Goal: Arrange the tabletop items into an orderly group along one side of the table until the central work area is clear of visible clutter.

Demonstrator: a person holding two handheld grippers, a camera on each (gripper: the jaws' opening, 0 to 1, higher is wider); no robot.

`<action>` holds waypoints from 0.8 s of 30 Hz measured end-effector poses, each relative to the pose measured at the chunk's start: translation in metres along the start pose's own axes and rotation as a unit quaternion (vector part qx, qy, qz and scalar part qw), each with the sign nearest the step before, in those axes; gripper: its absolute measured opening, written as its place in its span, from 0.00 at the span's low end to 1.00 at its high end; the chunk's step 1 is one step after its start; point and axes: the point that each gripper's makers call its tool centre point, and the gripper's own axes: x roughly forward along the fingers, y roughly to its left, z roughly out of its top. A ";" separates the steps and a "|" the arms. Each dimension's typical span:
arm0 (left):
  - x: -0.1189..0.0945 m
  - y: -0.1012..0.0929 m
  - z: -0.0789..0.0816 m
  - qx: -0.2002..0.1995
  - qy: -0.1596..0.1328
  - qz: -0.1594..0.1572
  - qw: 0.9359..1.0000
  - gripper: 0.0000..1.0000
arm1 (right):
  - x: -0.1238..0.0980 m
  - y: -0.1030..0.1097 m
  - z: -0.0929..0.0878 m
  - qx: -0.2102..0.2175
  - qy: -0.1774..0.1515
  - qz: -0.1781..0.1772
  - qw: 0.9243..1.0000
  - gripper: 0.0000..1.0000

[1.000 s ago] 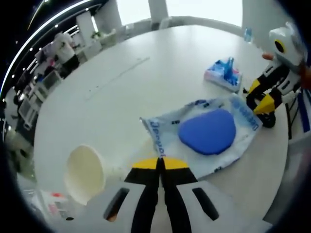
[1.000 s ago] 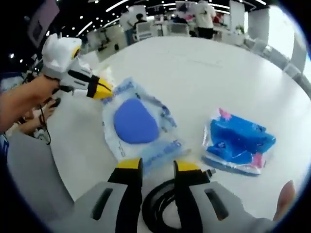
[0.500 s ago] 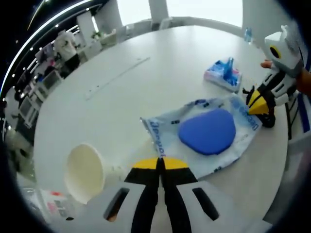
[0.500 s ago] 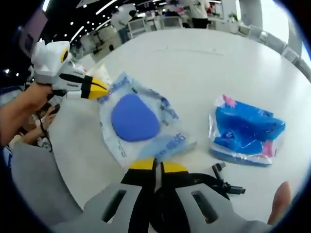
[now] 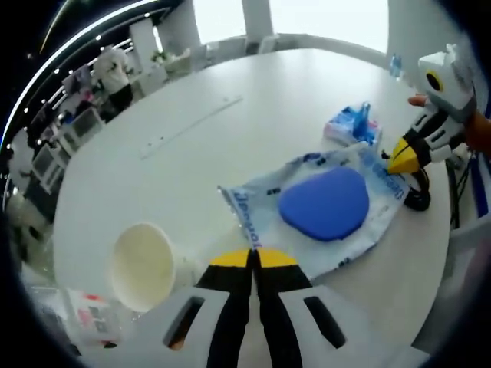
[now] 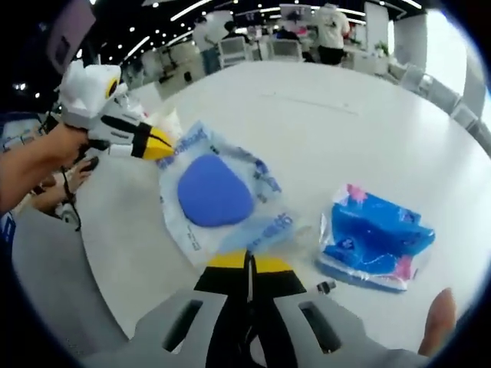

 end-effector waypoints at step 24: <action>0.015 0.000 0.002 0.001 0.020 0.022 1.000 0.00 | 0.021 -0.043 0.038 -0.038 -0.010 -0.038 0.999 0.01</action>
